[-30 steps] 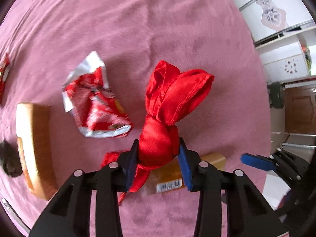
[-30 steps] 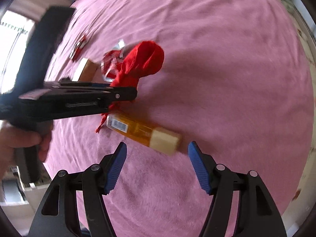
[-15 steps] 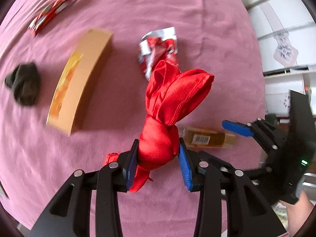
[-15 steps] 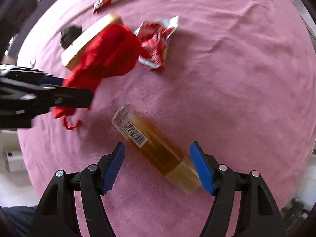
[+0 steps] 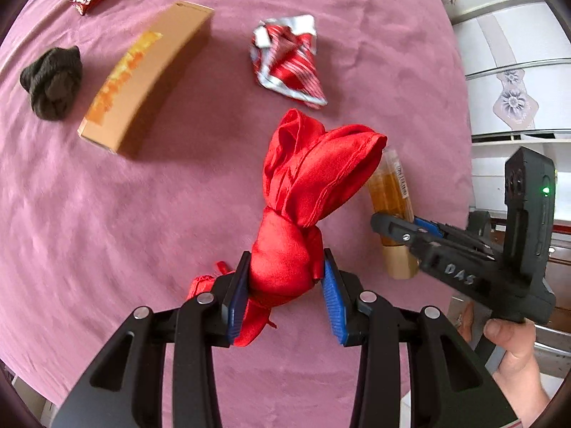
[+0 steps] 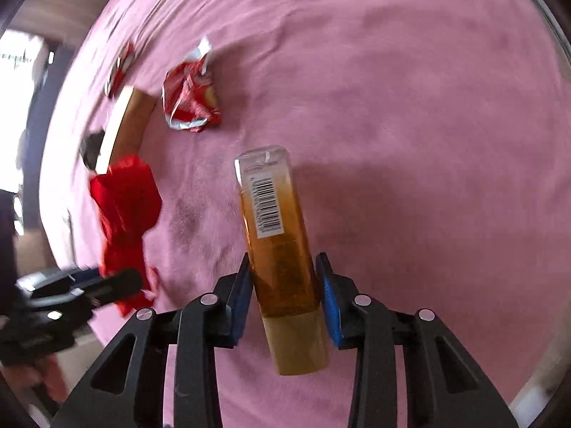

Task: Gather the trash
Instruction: 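Carry red cloth and orange bottle over the yellow bin and open both tools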

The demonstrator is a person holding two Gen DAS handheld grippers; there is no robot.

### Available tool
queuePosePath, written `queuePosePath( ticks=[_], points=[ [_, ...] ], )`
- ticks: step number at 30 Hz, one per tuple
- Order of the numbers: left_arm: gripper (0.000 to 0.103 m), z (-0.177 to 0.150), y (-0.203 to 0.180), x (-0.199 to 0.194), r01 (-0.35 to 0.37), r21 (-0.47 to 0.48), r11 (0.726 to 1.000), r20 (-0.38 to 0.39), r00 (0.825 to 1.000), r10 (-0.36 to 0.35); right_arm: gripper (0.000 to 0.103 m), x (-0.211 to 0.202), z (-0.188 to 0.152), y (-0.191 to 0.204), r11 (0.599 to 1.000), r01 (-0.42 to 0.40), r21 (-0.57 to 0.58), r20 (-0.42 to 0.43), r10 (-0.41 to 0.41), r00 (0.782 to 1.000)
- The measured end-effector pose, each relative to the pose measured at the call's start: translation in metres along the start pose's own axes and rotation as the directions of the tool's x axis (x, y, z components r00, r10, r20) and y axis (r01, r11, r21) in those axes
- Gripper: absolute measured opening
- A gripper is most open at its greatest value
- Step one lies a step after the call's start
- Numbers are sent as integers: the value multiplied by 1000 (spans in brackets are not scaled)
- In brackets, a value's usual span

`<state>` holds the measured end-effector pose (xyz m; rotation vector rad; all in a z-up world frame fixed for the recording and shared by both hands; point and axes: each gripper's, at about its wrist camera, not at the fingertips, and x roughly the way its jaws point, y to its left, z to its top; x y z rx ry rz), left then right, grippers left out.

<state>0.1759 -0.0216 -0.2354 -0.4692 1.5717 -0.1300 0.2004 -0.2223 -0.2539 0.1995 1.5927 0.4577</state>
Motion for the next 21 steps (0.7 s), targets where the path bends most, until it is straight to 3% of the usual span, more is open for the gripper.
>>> queuePosePath(
  ticks=[21],
  points=[
    [38,-103,-110,12,54,174,983,-55,997,-45,31,-98,-135,-53,982,-57,181,182,23,983]
  ],
)
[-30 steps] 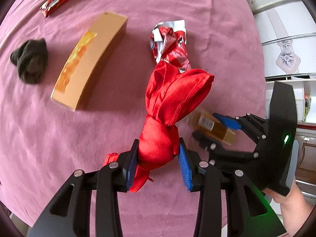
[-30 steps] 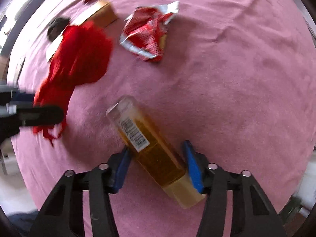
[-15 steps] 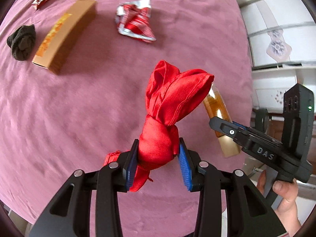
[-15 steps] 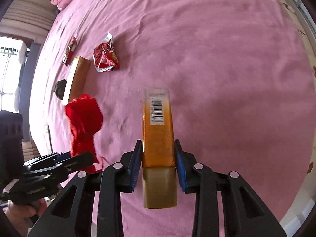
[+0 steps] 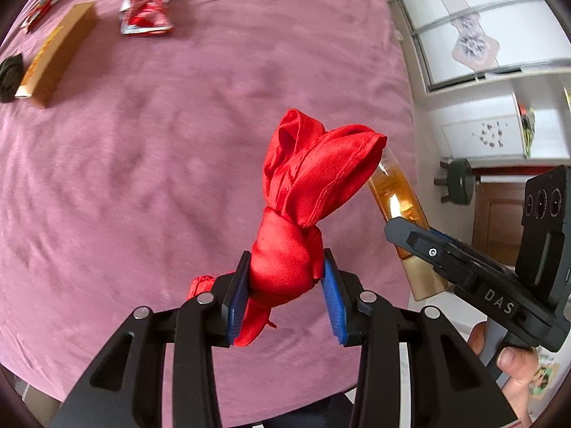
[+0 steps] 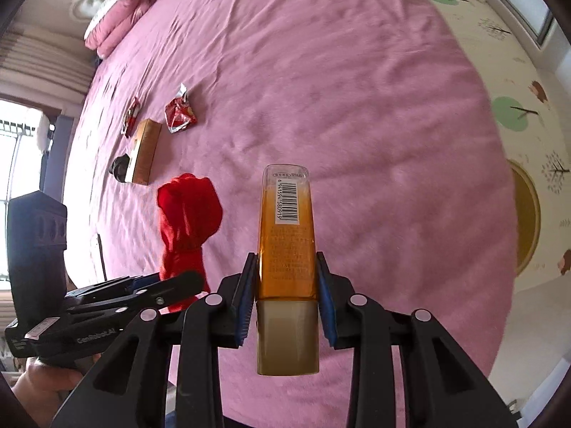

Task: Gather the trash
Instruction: 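Carry red cloth and orange bottle over the yellow bin and open both tools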

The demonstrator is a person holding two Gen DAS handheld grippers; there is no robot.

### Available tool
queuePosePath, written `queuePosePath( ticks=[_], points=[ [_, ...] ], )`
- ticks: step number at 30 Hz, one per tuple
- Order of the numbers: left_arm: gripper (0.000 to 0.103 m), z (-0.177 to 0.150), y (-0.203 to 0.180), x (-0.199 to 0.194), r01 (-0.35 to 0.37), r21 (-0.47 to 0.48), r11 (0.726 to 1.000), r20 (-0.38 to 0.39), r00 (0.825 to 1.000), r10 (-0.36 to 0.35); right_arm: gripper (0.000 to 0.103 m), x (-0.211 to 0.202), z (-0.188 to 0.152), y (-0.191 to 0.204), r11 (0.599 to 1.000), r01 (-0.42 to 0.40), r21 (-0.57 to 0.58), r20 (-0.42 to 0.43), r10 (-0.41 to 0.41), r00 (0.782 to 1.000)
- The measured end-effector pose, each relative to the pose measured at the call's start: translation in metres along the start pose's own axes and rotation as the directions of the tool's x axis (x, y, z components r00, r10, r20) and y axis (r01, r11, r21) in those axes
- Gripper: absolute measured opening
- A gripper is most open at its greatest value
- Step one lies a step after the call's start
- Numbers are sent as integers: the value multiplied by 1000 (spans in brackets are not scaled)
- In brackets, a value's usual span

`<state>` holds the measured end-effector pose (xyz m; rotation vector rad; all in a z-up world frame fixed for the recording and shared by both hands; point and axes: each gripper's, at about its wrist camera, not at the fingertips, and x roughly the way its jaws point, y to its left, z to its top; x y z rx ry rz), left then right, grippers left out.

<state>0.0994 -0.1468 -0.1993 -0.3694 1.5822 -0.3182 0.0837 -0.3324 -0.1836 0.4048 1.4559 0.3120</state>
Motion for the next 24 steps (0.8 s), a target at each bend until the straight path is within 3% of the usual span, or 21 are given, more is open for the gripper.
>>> queuePosePath(
  ticks=[15,24],
  points=[
    [38,-19,-115,46,30,128,991,-50,998,-24,31,-73,-41,-97,994,-4,112,100,-7,995],
    [38,-22,-186,82,26,243,970,-101,995,-2,31,-101,-53,-164,978,-13,209,143,-18,990]
  ],
)
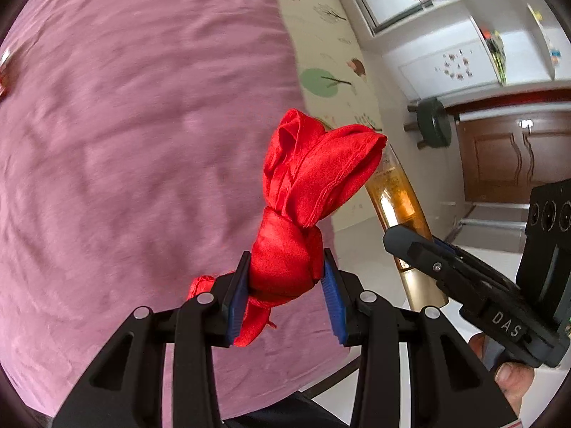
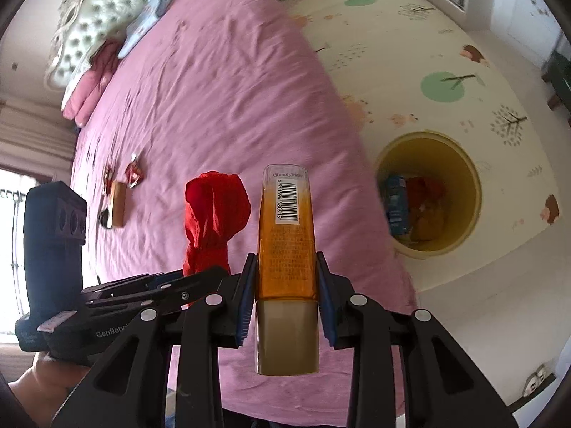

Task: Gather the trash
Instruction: 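Carry red cloth and orange bottle over the yellow bin and open both tools, then move both open tools back over the bed toward the remaining items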

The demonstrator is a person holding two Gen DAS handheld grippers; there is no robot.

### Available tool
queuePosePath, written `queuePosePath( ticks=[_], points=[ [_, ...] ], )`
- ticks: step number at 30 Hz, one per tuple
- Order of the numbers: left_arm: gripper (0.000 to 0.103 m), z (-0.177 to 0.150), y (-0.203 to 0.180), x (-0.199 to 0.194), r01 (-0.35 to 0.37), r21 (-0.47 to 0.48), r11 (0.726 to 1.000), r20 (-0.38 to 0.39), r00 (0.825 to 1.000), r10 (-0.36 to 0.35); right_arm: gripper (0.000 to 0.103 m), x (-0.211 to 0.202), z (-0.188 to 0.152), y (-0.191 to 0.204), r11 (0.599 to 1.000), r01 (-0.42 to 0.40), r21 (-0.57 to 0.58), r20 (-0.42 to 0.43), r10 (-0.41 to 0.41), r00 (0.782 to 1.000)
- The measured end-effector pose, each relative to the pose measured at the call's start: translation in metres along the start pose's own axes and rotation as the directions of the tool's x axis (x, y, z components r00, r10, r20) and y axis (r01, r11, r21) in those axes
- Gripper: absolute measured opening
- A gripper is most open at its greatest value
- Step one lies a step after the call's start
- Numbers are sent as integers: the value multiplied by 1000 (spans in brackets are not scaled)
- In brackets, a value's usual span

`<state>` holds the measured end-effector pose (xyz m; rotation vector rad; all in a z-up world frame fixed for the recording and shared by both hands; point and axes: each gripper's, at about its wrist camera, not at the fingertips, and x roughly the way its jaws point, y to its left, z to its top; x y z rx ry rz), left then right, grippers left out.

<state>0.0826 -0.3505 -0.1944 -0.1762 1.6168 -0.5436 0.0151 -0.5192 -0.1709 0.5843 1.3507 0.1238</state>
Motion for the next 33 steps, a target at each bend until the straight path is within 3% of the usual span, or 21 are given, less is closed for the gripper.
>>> queuePosePath(
  ticks=[5,16,28,29,30,31,32,33],
  points=[
    [38,17,-33,23,-15,68,998,-42,999,18,31,-12,5,-37,998,7,61,27,-9,1000],
    [38,49,-87,67,13,121,993,-120,993,2,31,-32,20,-102,985,24,170,71,-37,997],
    [40,81,-129,87,61,148,987,-131,990,-42,31,-54,46,-144,968,21,252,115,-51,992],
    [44,83,-134,85,68,161,985,-119,992,-49,32,-57,48,-145,966,20,257,127,-55,990],
    [62,85,-138,82,63,179,982,-107,993,-45,33,-59,49,-147,965,20,263,136,-58,989],
    [73,87,-142,80,60,194,979,-101,994,-41,36,-62,52,-150,962,16,274,149,-59,987],
    [81,89,-144,78,59,203,977,-93,995,-41,40,-66,53,-153,959,5,283,165,-54,985],
    [81,90,-145,76,49,215,975,-85,996,-31,40,-69,54,-154,957,5,290,177,-58,982]
  ],
)
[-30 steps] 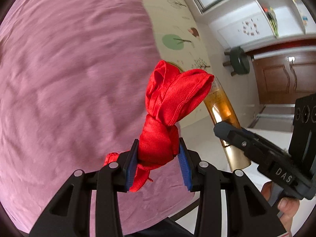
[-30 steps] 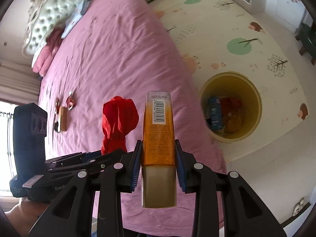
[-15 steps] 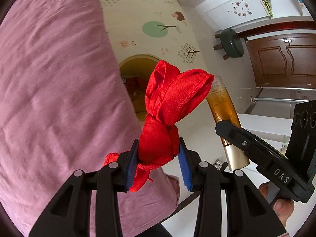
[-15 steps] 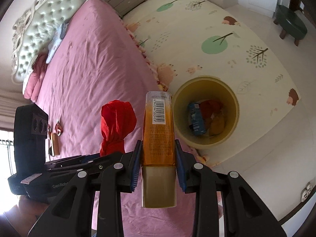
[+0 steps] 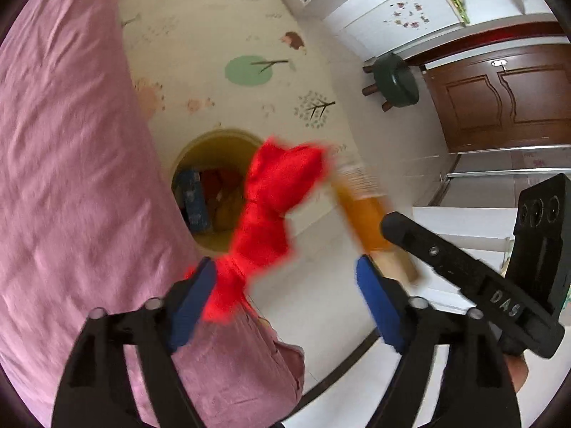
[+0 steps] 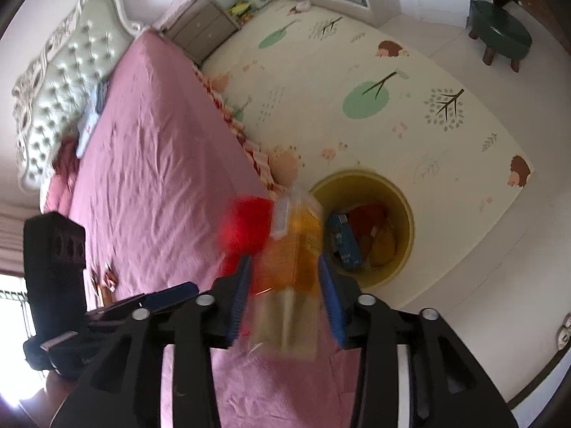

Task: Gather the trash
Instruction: 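Move both open tools back over the bed toward the remaining items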

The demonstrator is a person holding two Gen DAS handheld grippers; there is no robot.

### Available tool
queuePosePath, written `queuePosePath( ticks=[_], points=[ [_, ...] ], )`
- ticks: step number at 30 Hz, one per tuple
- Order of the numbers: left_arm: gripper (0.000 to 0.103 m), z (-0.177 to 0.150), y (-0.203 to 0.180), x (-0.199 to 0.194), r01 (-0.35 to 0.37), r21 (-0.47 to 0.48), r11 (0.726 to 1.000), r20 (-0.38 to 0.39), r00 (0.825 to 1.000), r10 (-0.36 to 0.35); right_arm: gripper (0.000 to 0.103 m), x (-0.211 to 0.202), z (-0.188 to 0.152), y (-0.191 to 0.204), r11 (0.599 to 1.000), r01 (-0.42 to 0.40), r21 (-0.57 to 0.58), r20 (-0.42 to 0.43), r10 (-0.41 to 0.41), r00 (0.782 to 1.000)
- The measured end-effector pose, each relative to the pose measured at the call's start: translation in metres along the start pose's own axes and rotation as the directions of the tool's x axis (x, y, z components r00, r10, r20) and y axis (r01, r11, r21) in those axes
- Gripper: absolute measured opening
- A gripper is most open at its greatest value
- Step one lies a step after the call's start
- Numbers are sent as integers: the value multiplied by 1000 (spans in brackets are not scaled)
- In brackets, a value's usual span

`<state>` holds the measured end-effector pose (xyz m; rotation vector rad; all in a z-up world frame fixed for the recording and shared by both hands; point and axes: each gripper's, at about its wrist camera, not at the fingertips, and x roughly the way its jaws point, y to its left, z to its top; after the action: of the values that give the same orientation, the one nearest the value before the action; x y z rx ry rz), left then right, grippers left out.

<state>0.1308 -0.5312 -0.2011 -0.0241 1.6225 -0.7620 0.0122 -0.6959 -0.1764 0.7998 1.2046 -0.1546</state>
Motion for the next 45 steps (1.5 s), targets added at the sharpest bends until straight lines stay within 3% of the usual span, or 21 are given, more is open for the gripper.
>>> queuePosePath(
  ticks=[9,20,35,45],
  points=[
    [82,-4,11,-14,-62,20,998,2,998,62,41,-2,5,12,1000,-6,-21,-2,6,1000],
    [82,-43,53,-52,-60,-54,997,61,996,64,44,16,-23,84,986,-58,-157,-78,46,996],
    [82,-133,165,-126,-89,-212,973,155,980,123,46,62,-102,218,922,-138,-362,-220,59,974],
    [82,-201,265,-173,-103,-363,926,196,963,184,47,101,-159,303,867,-184,-464,-295,44,954]
  ],
)
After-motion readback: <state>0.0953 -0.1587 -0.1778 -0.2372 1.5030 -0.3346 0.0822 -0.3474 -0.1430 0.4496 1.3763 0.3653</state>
